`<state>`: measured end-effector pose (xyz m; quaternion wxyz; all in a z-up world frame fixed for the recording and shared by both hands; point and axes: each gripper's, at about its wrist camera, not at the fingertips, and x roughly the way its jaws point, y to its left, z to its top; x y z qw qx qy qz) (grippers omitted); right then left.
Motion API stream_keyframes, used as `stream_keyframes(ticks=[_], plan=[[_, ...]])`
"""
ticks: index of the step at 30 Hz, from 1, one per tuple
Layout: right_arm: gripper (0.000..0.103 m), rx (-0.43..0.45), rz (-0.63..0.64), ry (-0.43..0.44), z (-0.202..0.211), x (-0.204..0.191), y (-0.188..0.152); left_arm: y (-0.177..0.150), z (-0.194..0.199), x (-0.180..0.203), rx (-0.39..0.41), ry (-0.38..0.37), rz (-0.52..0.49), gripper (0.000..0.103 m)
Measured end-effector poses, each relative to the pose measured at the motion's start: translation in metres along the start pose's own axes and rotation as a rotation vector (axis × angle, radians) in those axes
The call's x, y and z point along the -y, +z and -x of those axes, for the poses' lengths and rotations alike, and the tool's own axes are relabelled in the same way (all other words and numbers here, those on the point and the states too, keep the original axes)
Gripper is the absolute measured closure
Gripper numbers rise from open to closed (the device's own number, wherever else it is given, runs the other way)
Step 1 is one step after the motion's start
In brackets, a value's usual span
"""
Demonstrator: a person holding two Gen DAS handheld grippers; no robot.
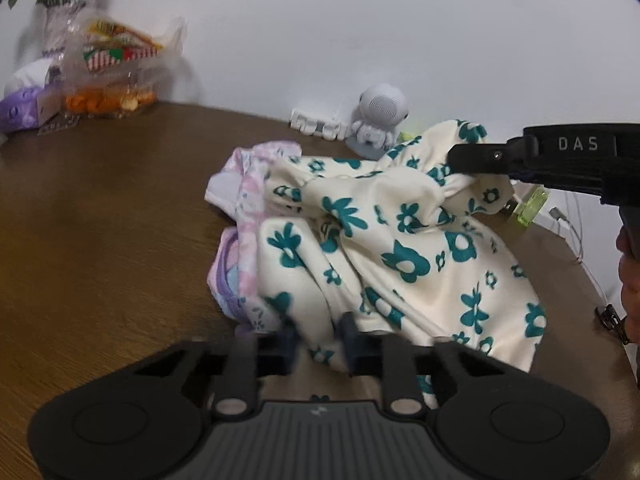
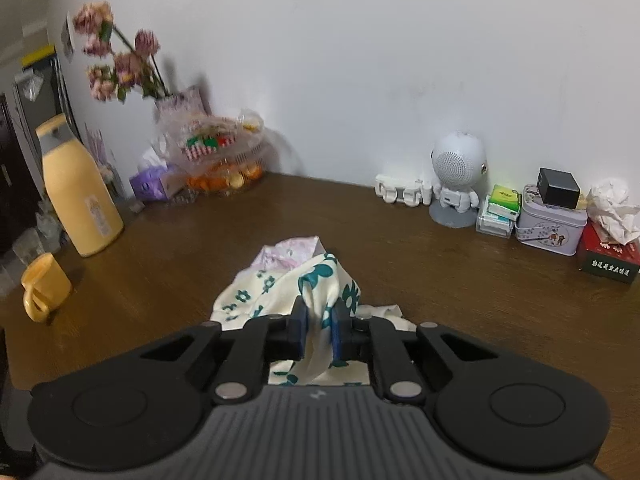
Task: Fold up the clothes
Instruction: 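Grasp the cream shirt with both grippers at separate edges, then lift the shirt with both grippers and shake it out over the table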
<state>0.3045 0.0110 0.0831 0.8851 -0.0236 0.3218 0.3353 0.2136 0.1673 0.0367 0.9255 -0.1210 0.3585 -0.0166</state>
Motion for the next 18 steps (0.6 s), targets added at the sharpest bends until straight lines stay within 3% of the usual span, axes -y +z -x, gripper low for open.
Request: stream_keyframes(ticks=[8,13,18], plan=[[0.094,0.232,-0.041,-0.059,0.071,0.018,0.034,0.018,0.038,0.027,0.088,-0.012,-0.099,0.095],[0.095,0.367,-0.082,-0.151,0.151,0.052,0.045,0.037,0.084,0.056,0.221,-0.025,-0.149,0.095],[0.095,0.5,-0.136,-0.289,0.252,0.097,0.028,0.046,0.126,0.093,0.338,-0.074,-0.204,0.095]])
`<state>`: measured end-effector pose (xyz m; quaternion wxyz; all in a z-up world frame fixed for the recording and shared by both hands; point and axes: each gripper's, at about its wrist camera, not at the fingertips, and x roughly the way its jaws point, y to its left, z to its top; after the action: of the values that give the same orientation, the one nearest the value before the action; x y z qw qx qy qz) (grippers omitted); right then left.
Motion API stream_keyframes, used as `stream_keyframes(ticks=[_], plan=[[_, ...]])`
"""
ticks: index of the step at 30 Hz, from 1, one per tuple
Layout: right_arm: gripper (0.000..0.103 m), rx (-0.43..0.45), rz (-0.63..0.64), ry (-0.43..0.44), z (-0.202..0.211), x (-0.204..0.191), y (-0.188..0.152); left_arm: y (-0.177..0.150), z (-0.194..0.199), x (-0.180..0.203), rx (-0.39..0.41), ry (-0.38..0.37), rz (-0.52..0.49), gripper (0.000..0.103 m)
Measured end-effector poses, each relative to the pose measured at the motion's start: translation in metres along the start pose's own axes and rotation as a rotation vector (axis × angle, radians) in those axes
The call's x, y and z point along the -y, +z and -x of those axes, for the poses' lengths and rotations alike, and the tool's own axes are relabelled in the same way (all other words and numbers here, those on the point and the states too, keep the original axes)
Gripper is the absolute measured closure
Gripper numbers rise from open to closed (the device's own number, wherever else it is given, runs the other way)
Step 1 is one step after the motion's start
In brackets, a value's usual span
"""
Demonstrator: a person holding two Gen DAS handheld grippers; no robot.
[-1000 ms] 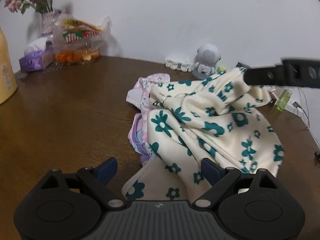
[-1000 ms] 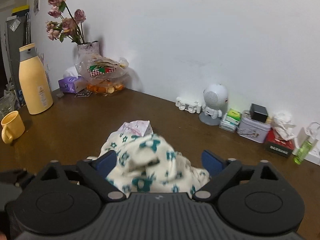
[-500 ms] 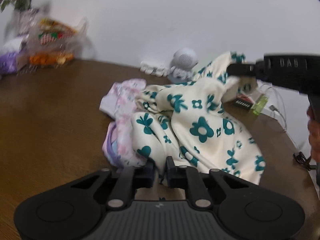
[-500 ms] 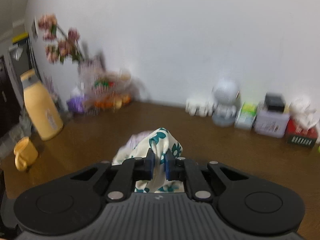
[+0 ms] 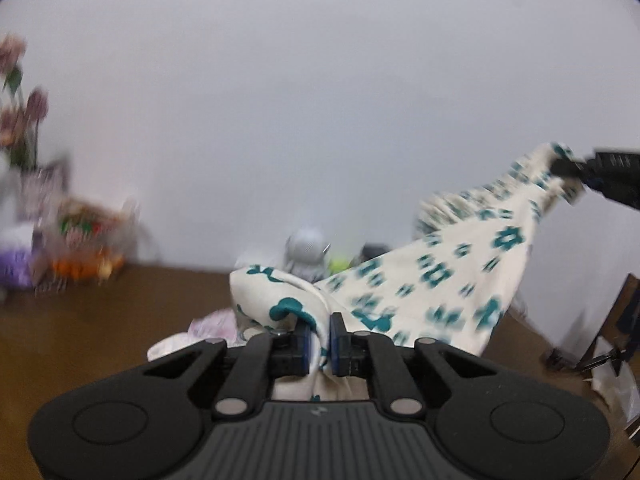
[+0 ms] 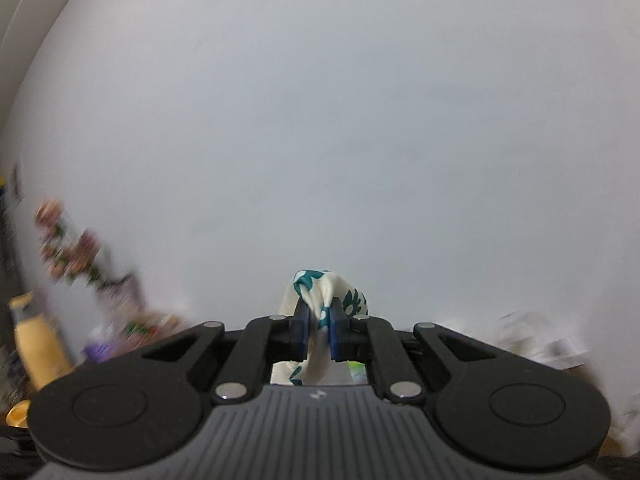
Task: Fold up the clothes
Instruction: 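Lift the shirt with both grippers and shake it out over the table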
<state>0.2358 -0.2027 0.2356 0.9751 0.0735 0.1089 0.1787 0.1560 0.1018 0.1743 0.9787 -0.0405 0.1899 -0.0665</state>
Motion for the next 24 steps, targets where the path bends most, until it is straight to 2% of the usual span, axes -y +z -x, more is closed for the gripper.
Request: stream_keyframes(ticks=[2,4,6,11,13,15,16,17,18,19,20,21,23,24], plan=[[0.095,0.019,-0.01,-0.06,0.031,0.029,0.004,-0.006,0.008,0.017,0.004,-0.044,-0.022,0.095],[0.095,-0.011,0.011,-0.132,0.057,0.055,-0.006,-0.021,0.013,0.034,-0.024,-0.094,-0.054,0.095],[0.095,-0.095,0.029,-0.183,0.076,0.076,-0.025,-0.041,0.015,0.05,-0.073,-0.146,-0.086,0.095],[0.095,-0.376,-0.005,-0.23,0.112,0.124,-0.104,-0.11,0.007,0.073,-0.308,-0.237,-0.105,0.095],[0.095,-0.469,-0.047,-0.231,0.128,0.138,-0.138,-0.133,0.005,0.075,-0.399,-0.252,-0.112,0.095],[0.092,-0.545,-0.1,-0.228,0.14,0.144,-0.167,-0.146,0.003,0.072,-0.474,-0.247,-0.121,0.088],[0.087,-0.572,-0.132,-0.231,0.145,0.146,-0.178,-0.147,0.002,0.068,-0.498,-0.242,-0.12,0.086],[0.077,-0.597,-0.165,-0.235,0.149,0.149,-0.187,-0.145,0.001,0.062,-0.515,-0.236,-0.115,0.079],[0.075,-0.598,-0.19,-0.253,0.155,0.15,-0.189,-0.14,0.002,0.057,-0.512,-0.221,-0.109,0.066],[0.071,-0.575,-0.196,-0.267,0.162,0.152,-0.184,-0.134,0.004,0.052,-0.499,-0.202,-0.101,0.059],[0.068,-0.538,-0.19,-0.272,0.167,0.151,-0.177,-0.127,0.006,0.049,-0.476,-0.178,-0.102,0.046],[0.065,-0.498,-0.18,-0.27,0.17,0.149,-0.167,-0.121,0.009,0.047,-0.448,-0.153,-0.106,0.04],[0.05,-0.436,-0.149,-0.255,0.17,0.145,-0.149,-0.107,0.01,0.047,-0.416,-0.131,-0.108,0.036],[0.047,-0.419,-0.126,-0.239,0.167,0.144,-0.142,-0.101,0.01,0.048,-0.403,-0.123,-0.109,0.033]])
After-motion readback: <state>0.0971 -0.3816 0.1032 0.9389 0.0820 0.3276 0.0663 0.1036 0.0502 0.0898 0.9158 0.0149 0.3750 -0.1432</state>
